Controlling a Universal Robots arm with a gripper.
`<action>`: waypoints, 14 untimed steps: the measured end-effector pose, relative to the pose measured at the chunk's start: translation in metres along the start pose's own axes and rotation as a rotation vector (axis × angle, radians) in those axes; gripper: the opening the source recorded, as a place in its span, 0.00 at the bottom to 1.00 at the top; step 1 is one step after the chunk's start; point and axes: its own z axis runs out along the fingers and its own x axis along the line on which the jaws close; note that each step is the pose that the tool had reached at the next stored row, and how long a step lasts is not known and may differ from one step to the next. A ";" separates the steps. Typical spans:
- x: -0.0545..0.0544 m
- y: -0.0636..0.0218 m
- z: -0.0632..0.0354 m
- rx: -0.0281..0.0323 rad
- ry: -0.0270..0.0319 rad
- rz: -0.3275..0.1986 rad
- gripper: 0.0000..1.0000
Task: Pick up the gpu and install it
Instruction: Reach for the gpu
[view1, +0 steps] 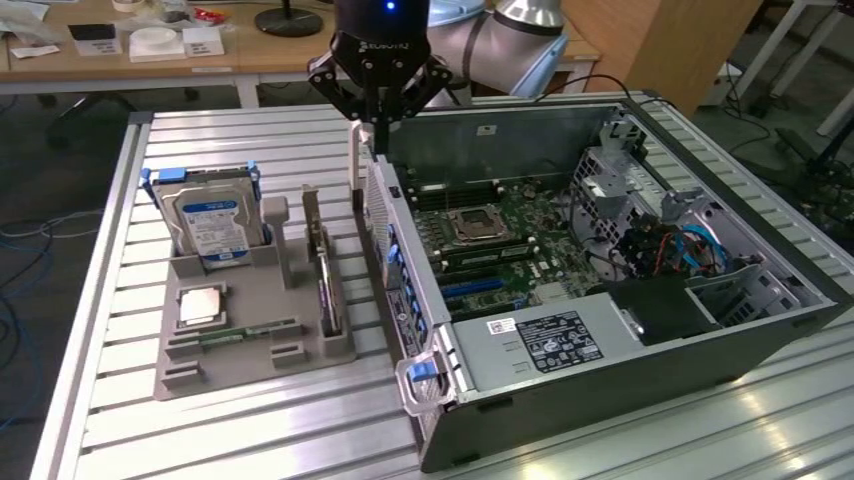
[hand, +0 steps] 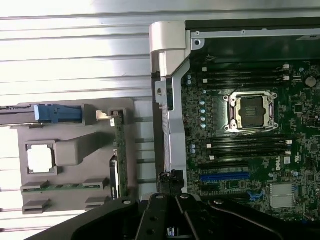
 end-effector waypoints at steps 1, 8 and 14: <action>0.001 -0.0001 0.0000 0.0000 0.0000 0.000 0.11; 0.009 -0.0007 -0.0002 0.0000 0.0000 0.000 0.11; 0.016 -0.0012 -0.0004 0.0000 0.0000 0.000 0.11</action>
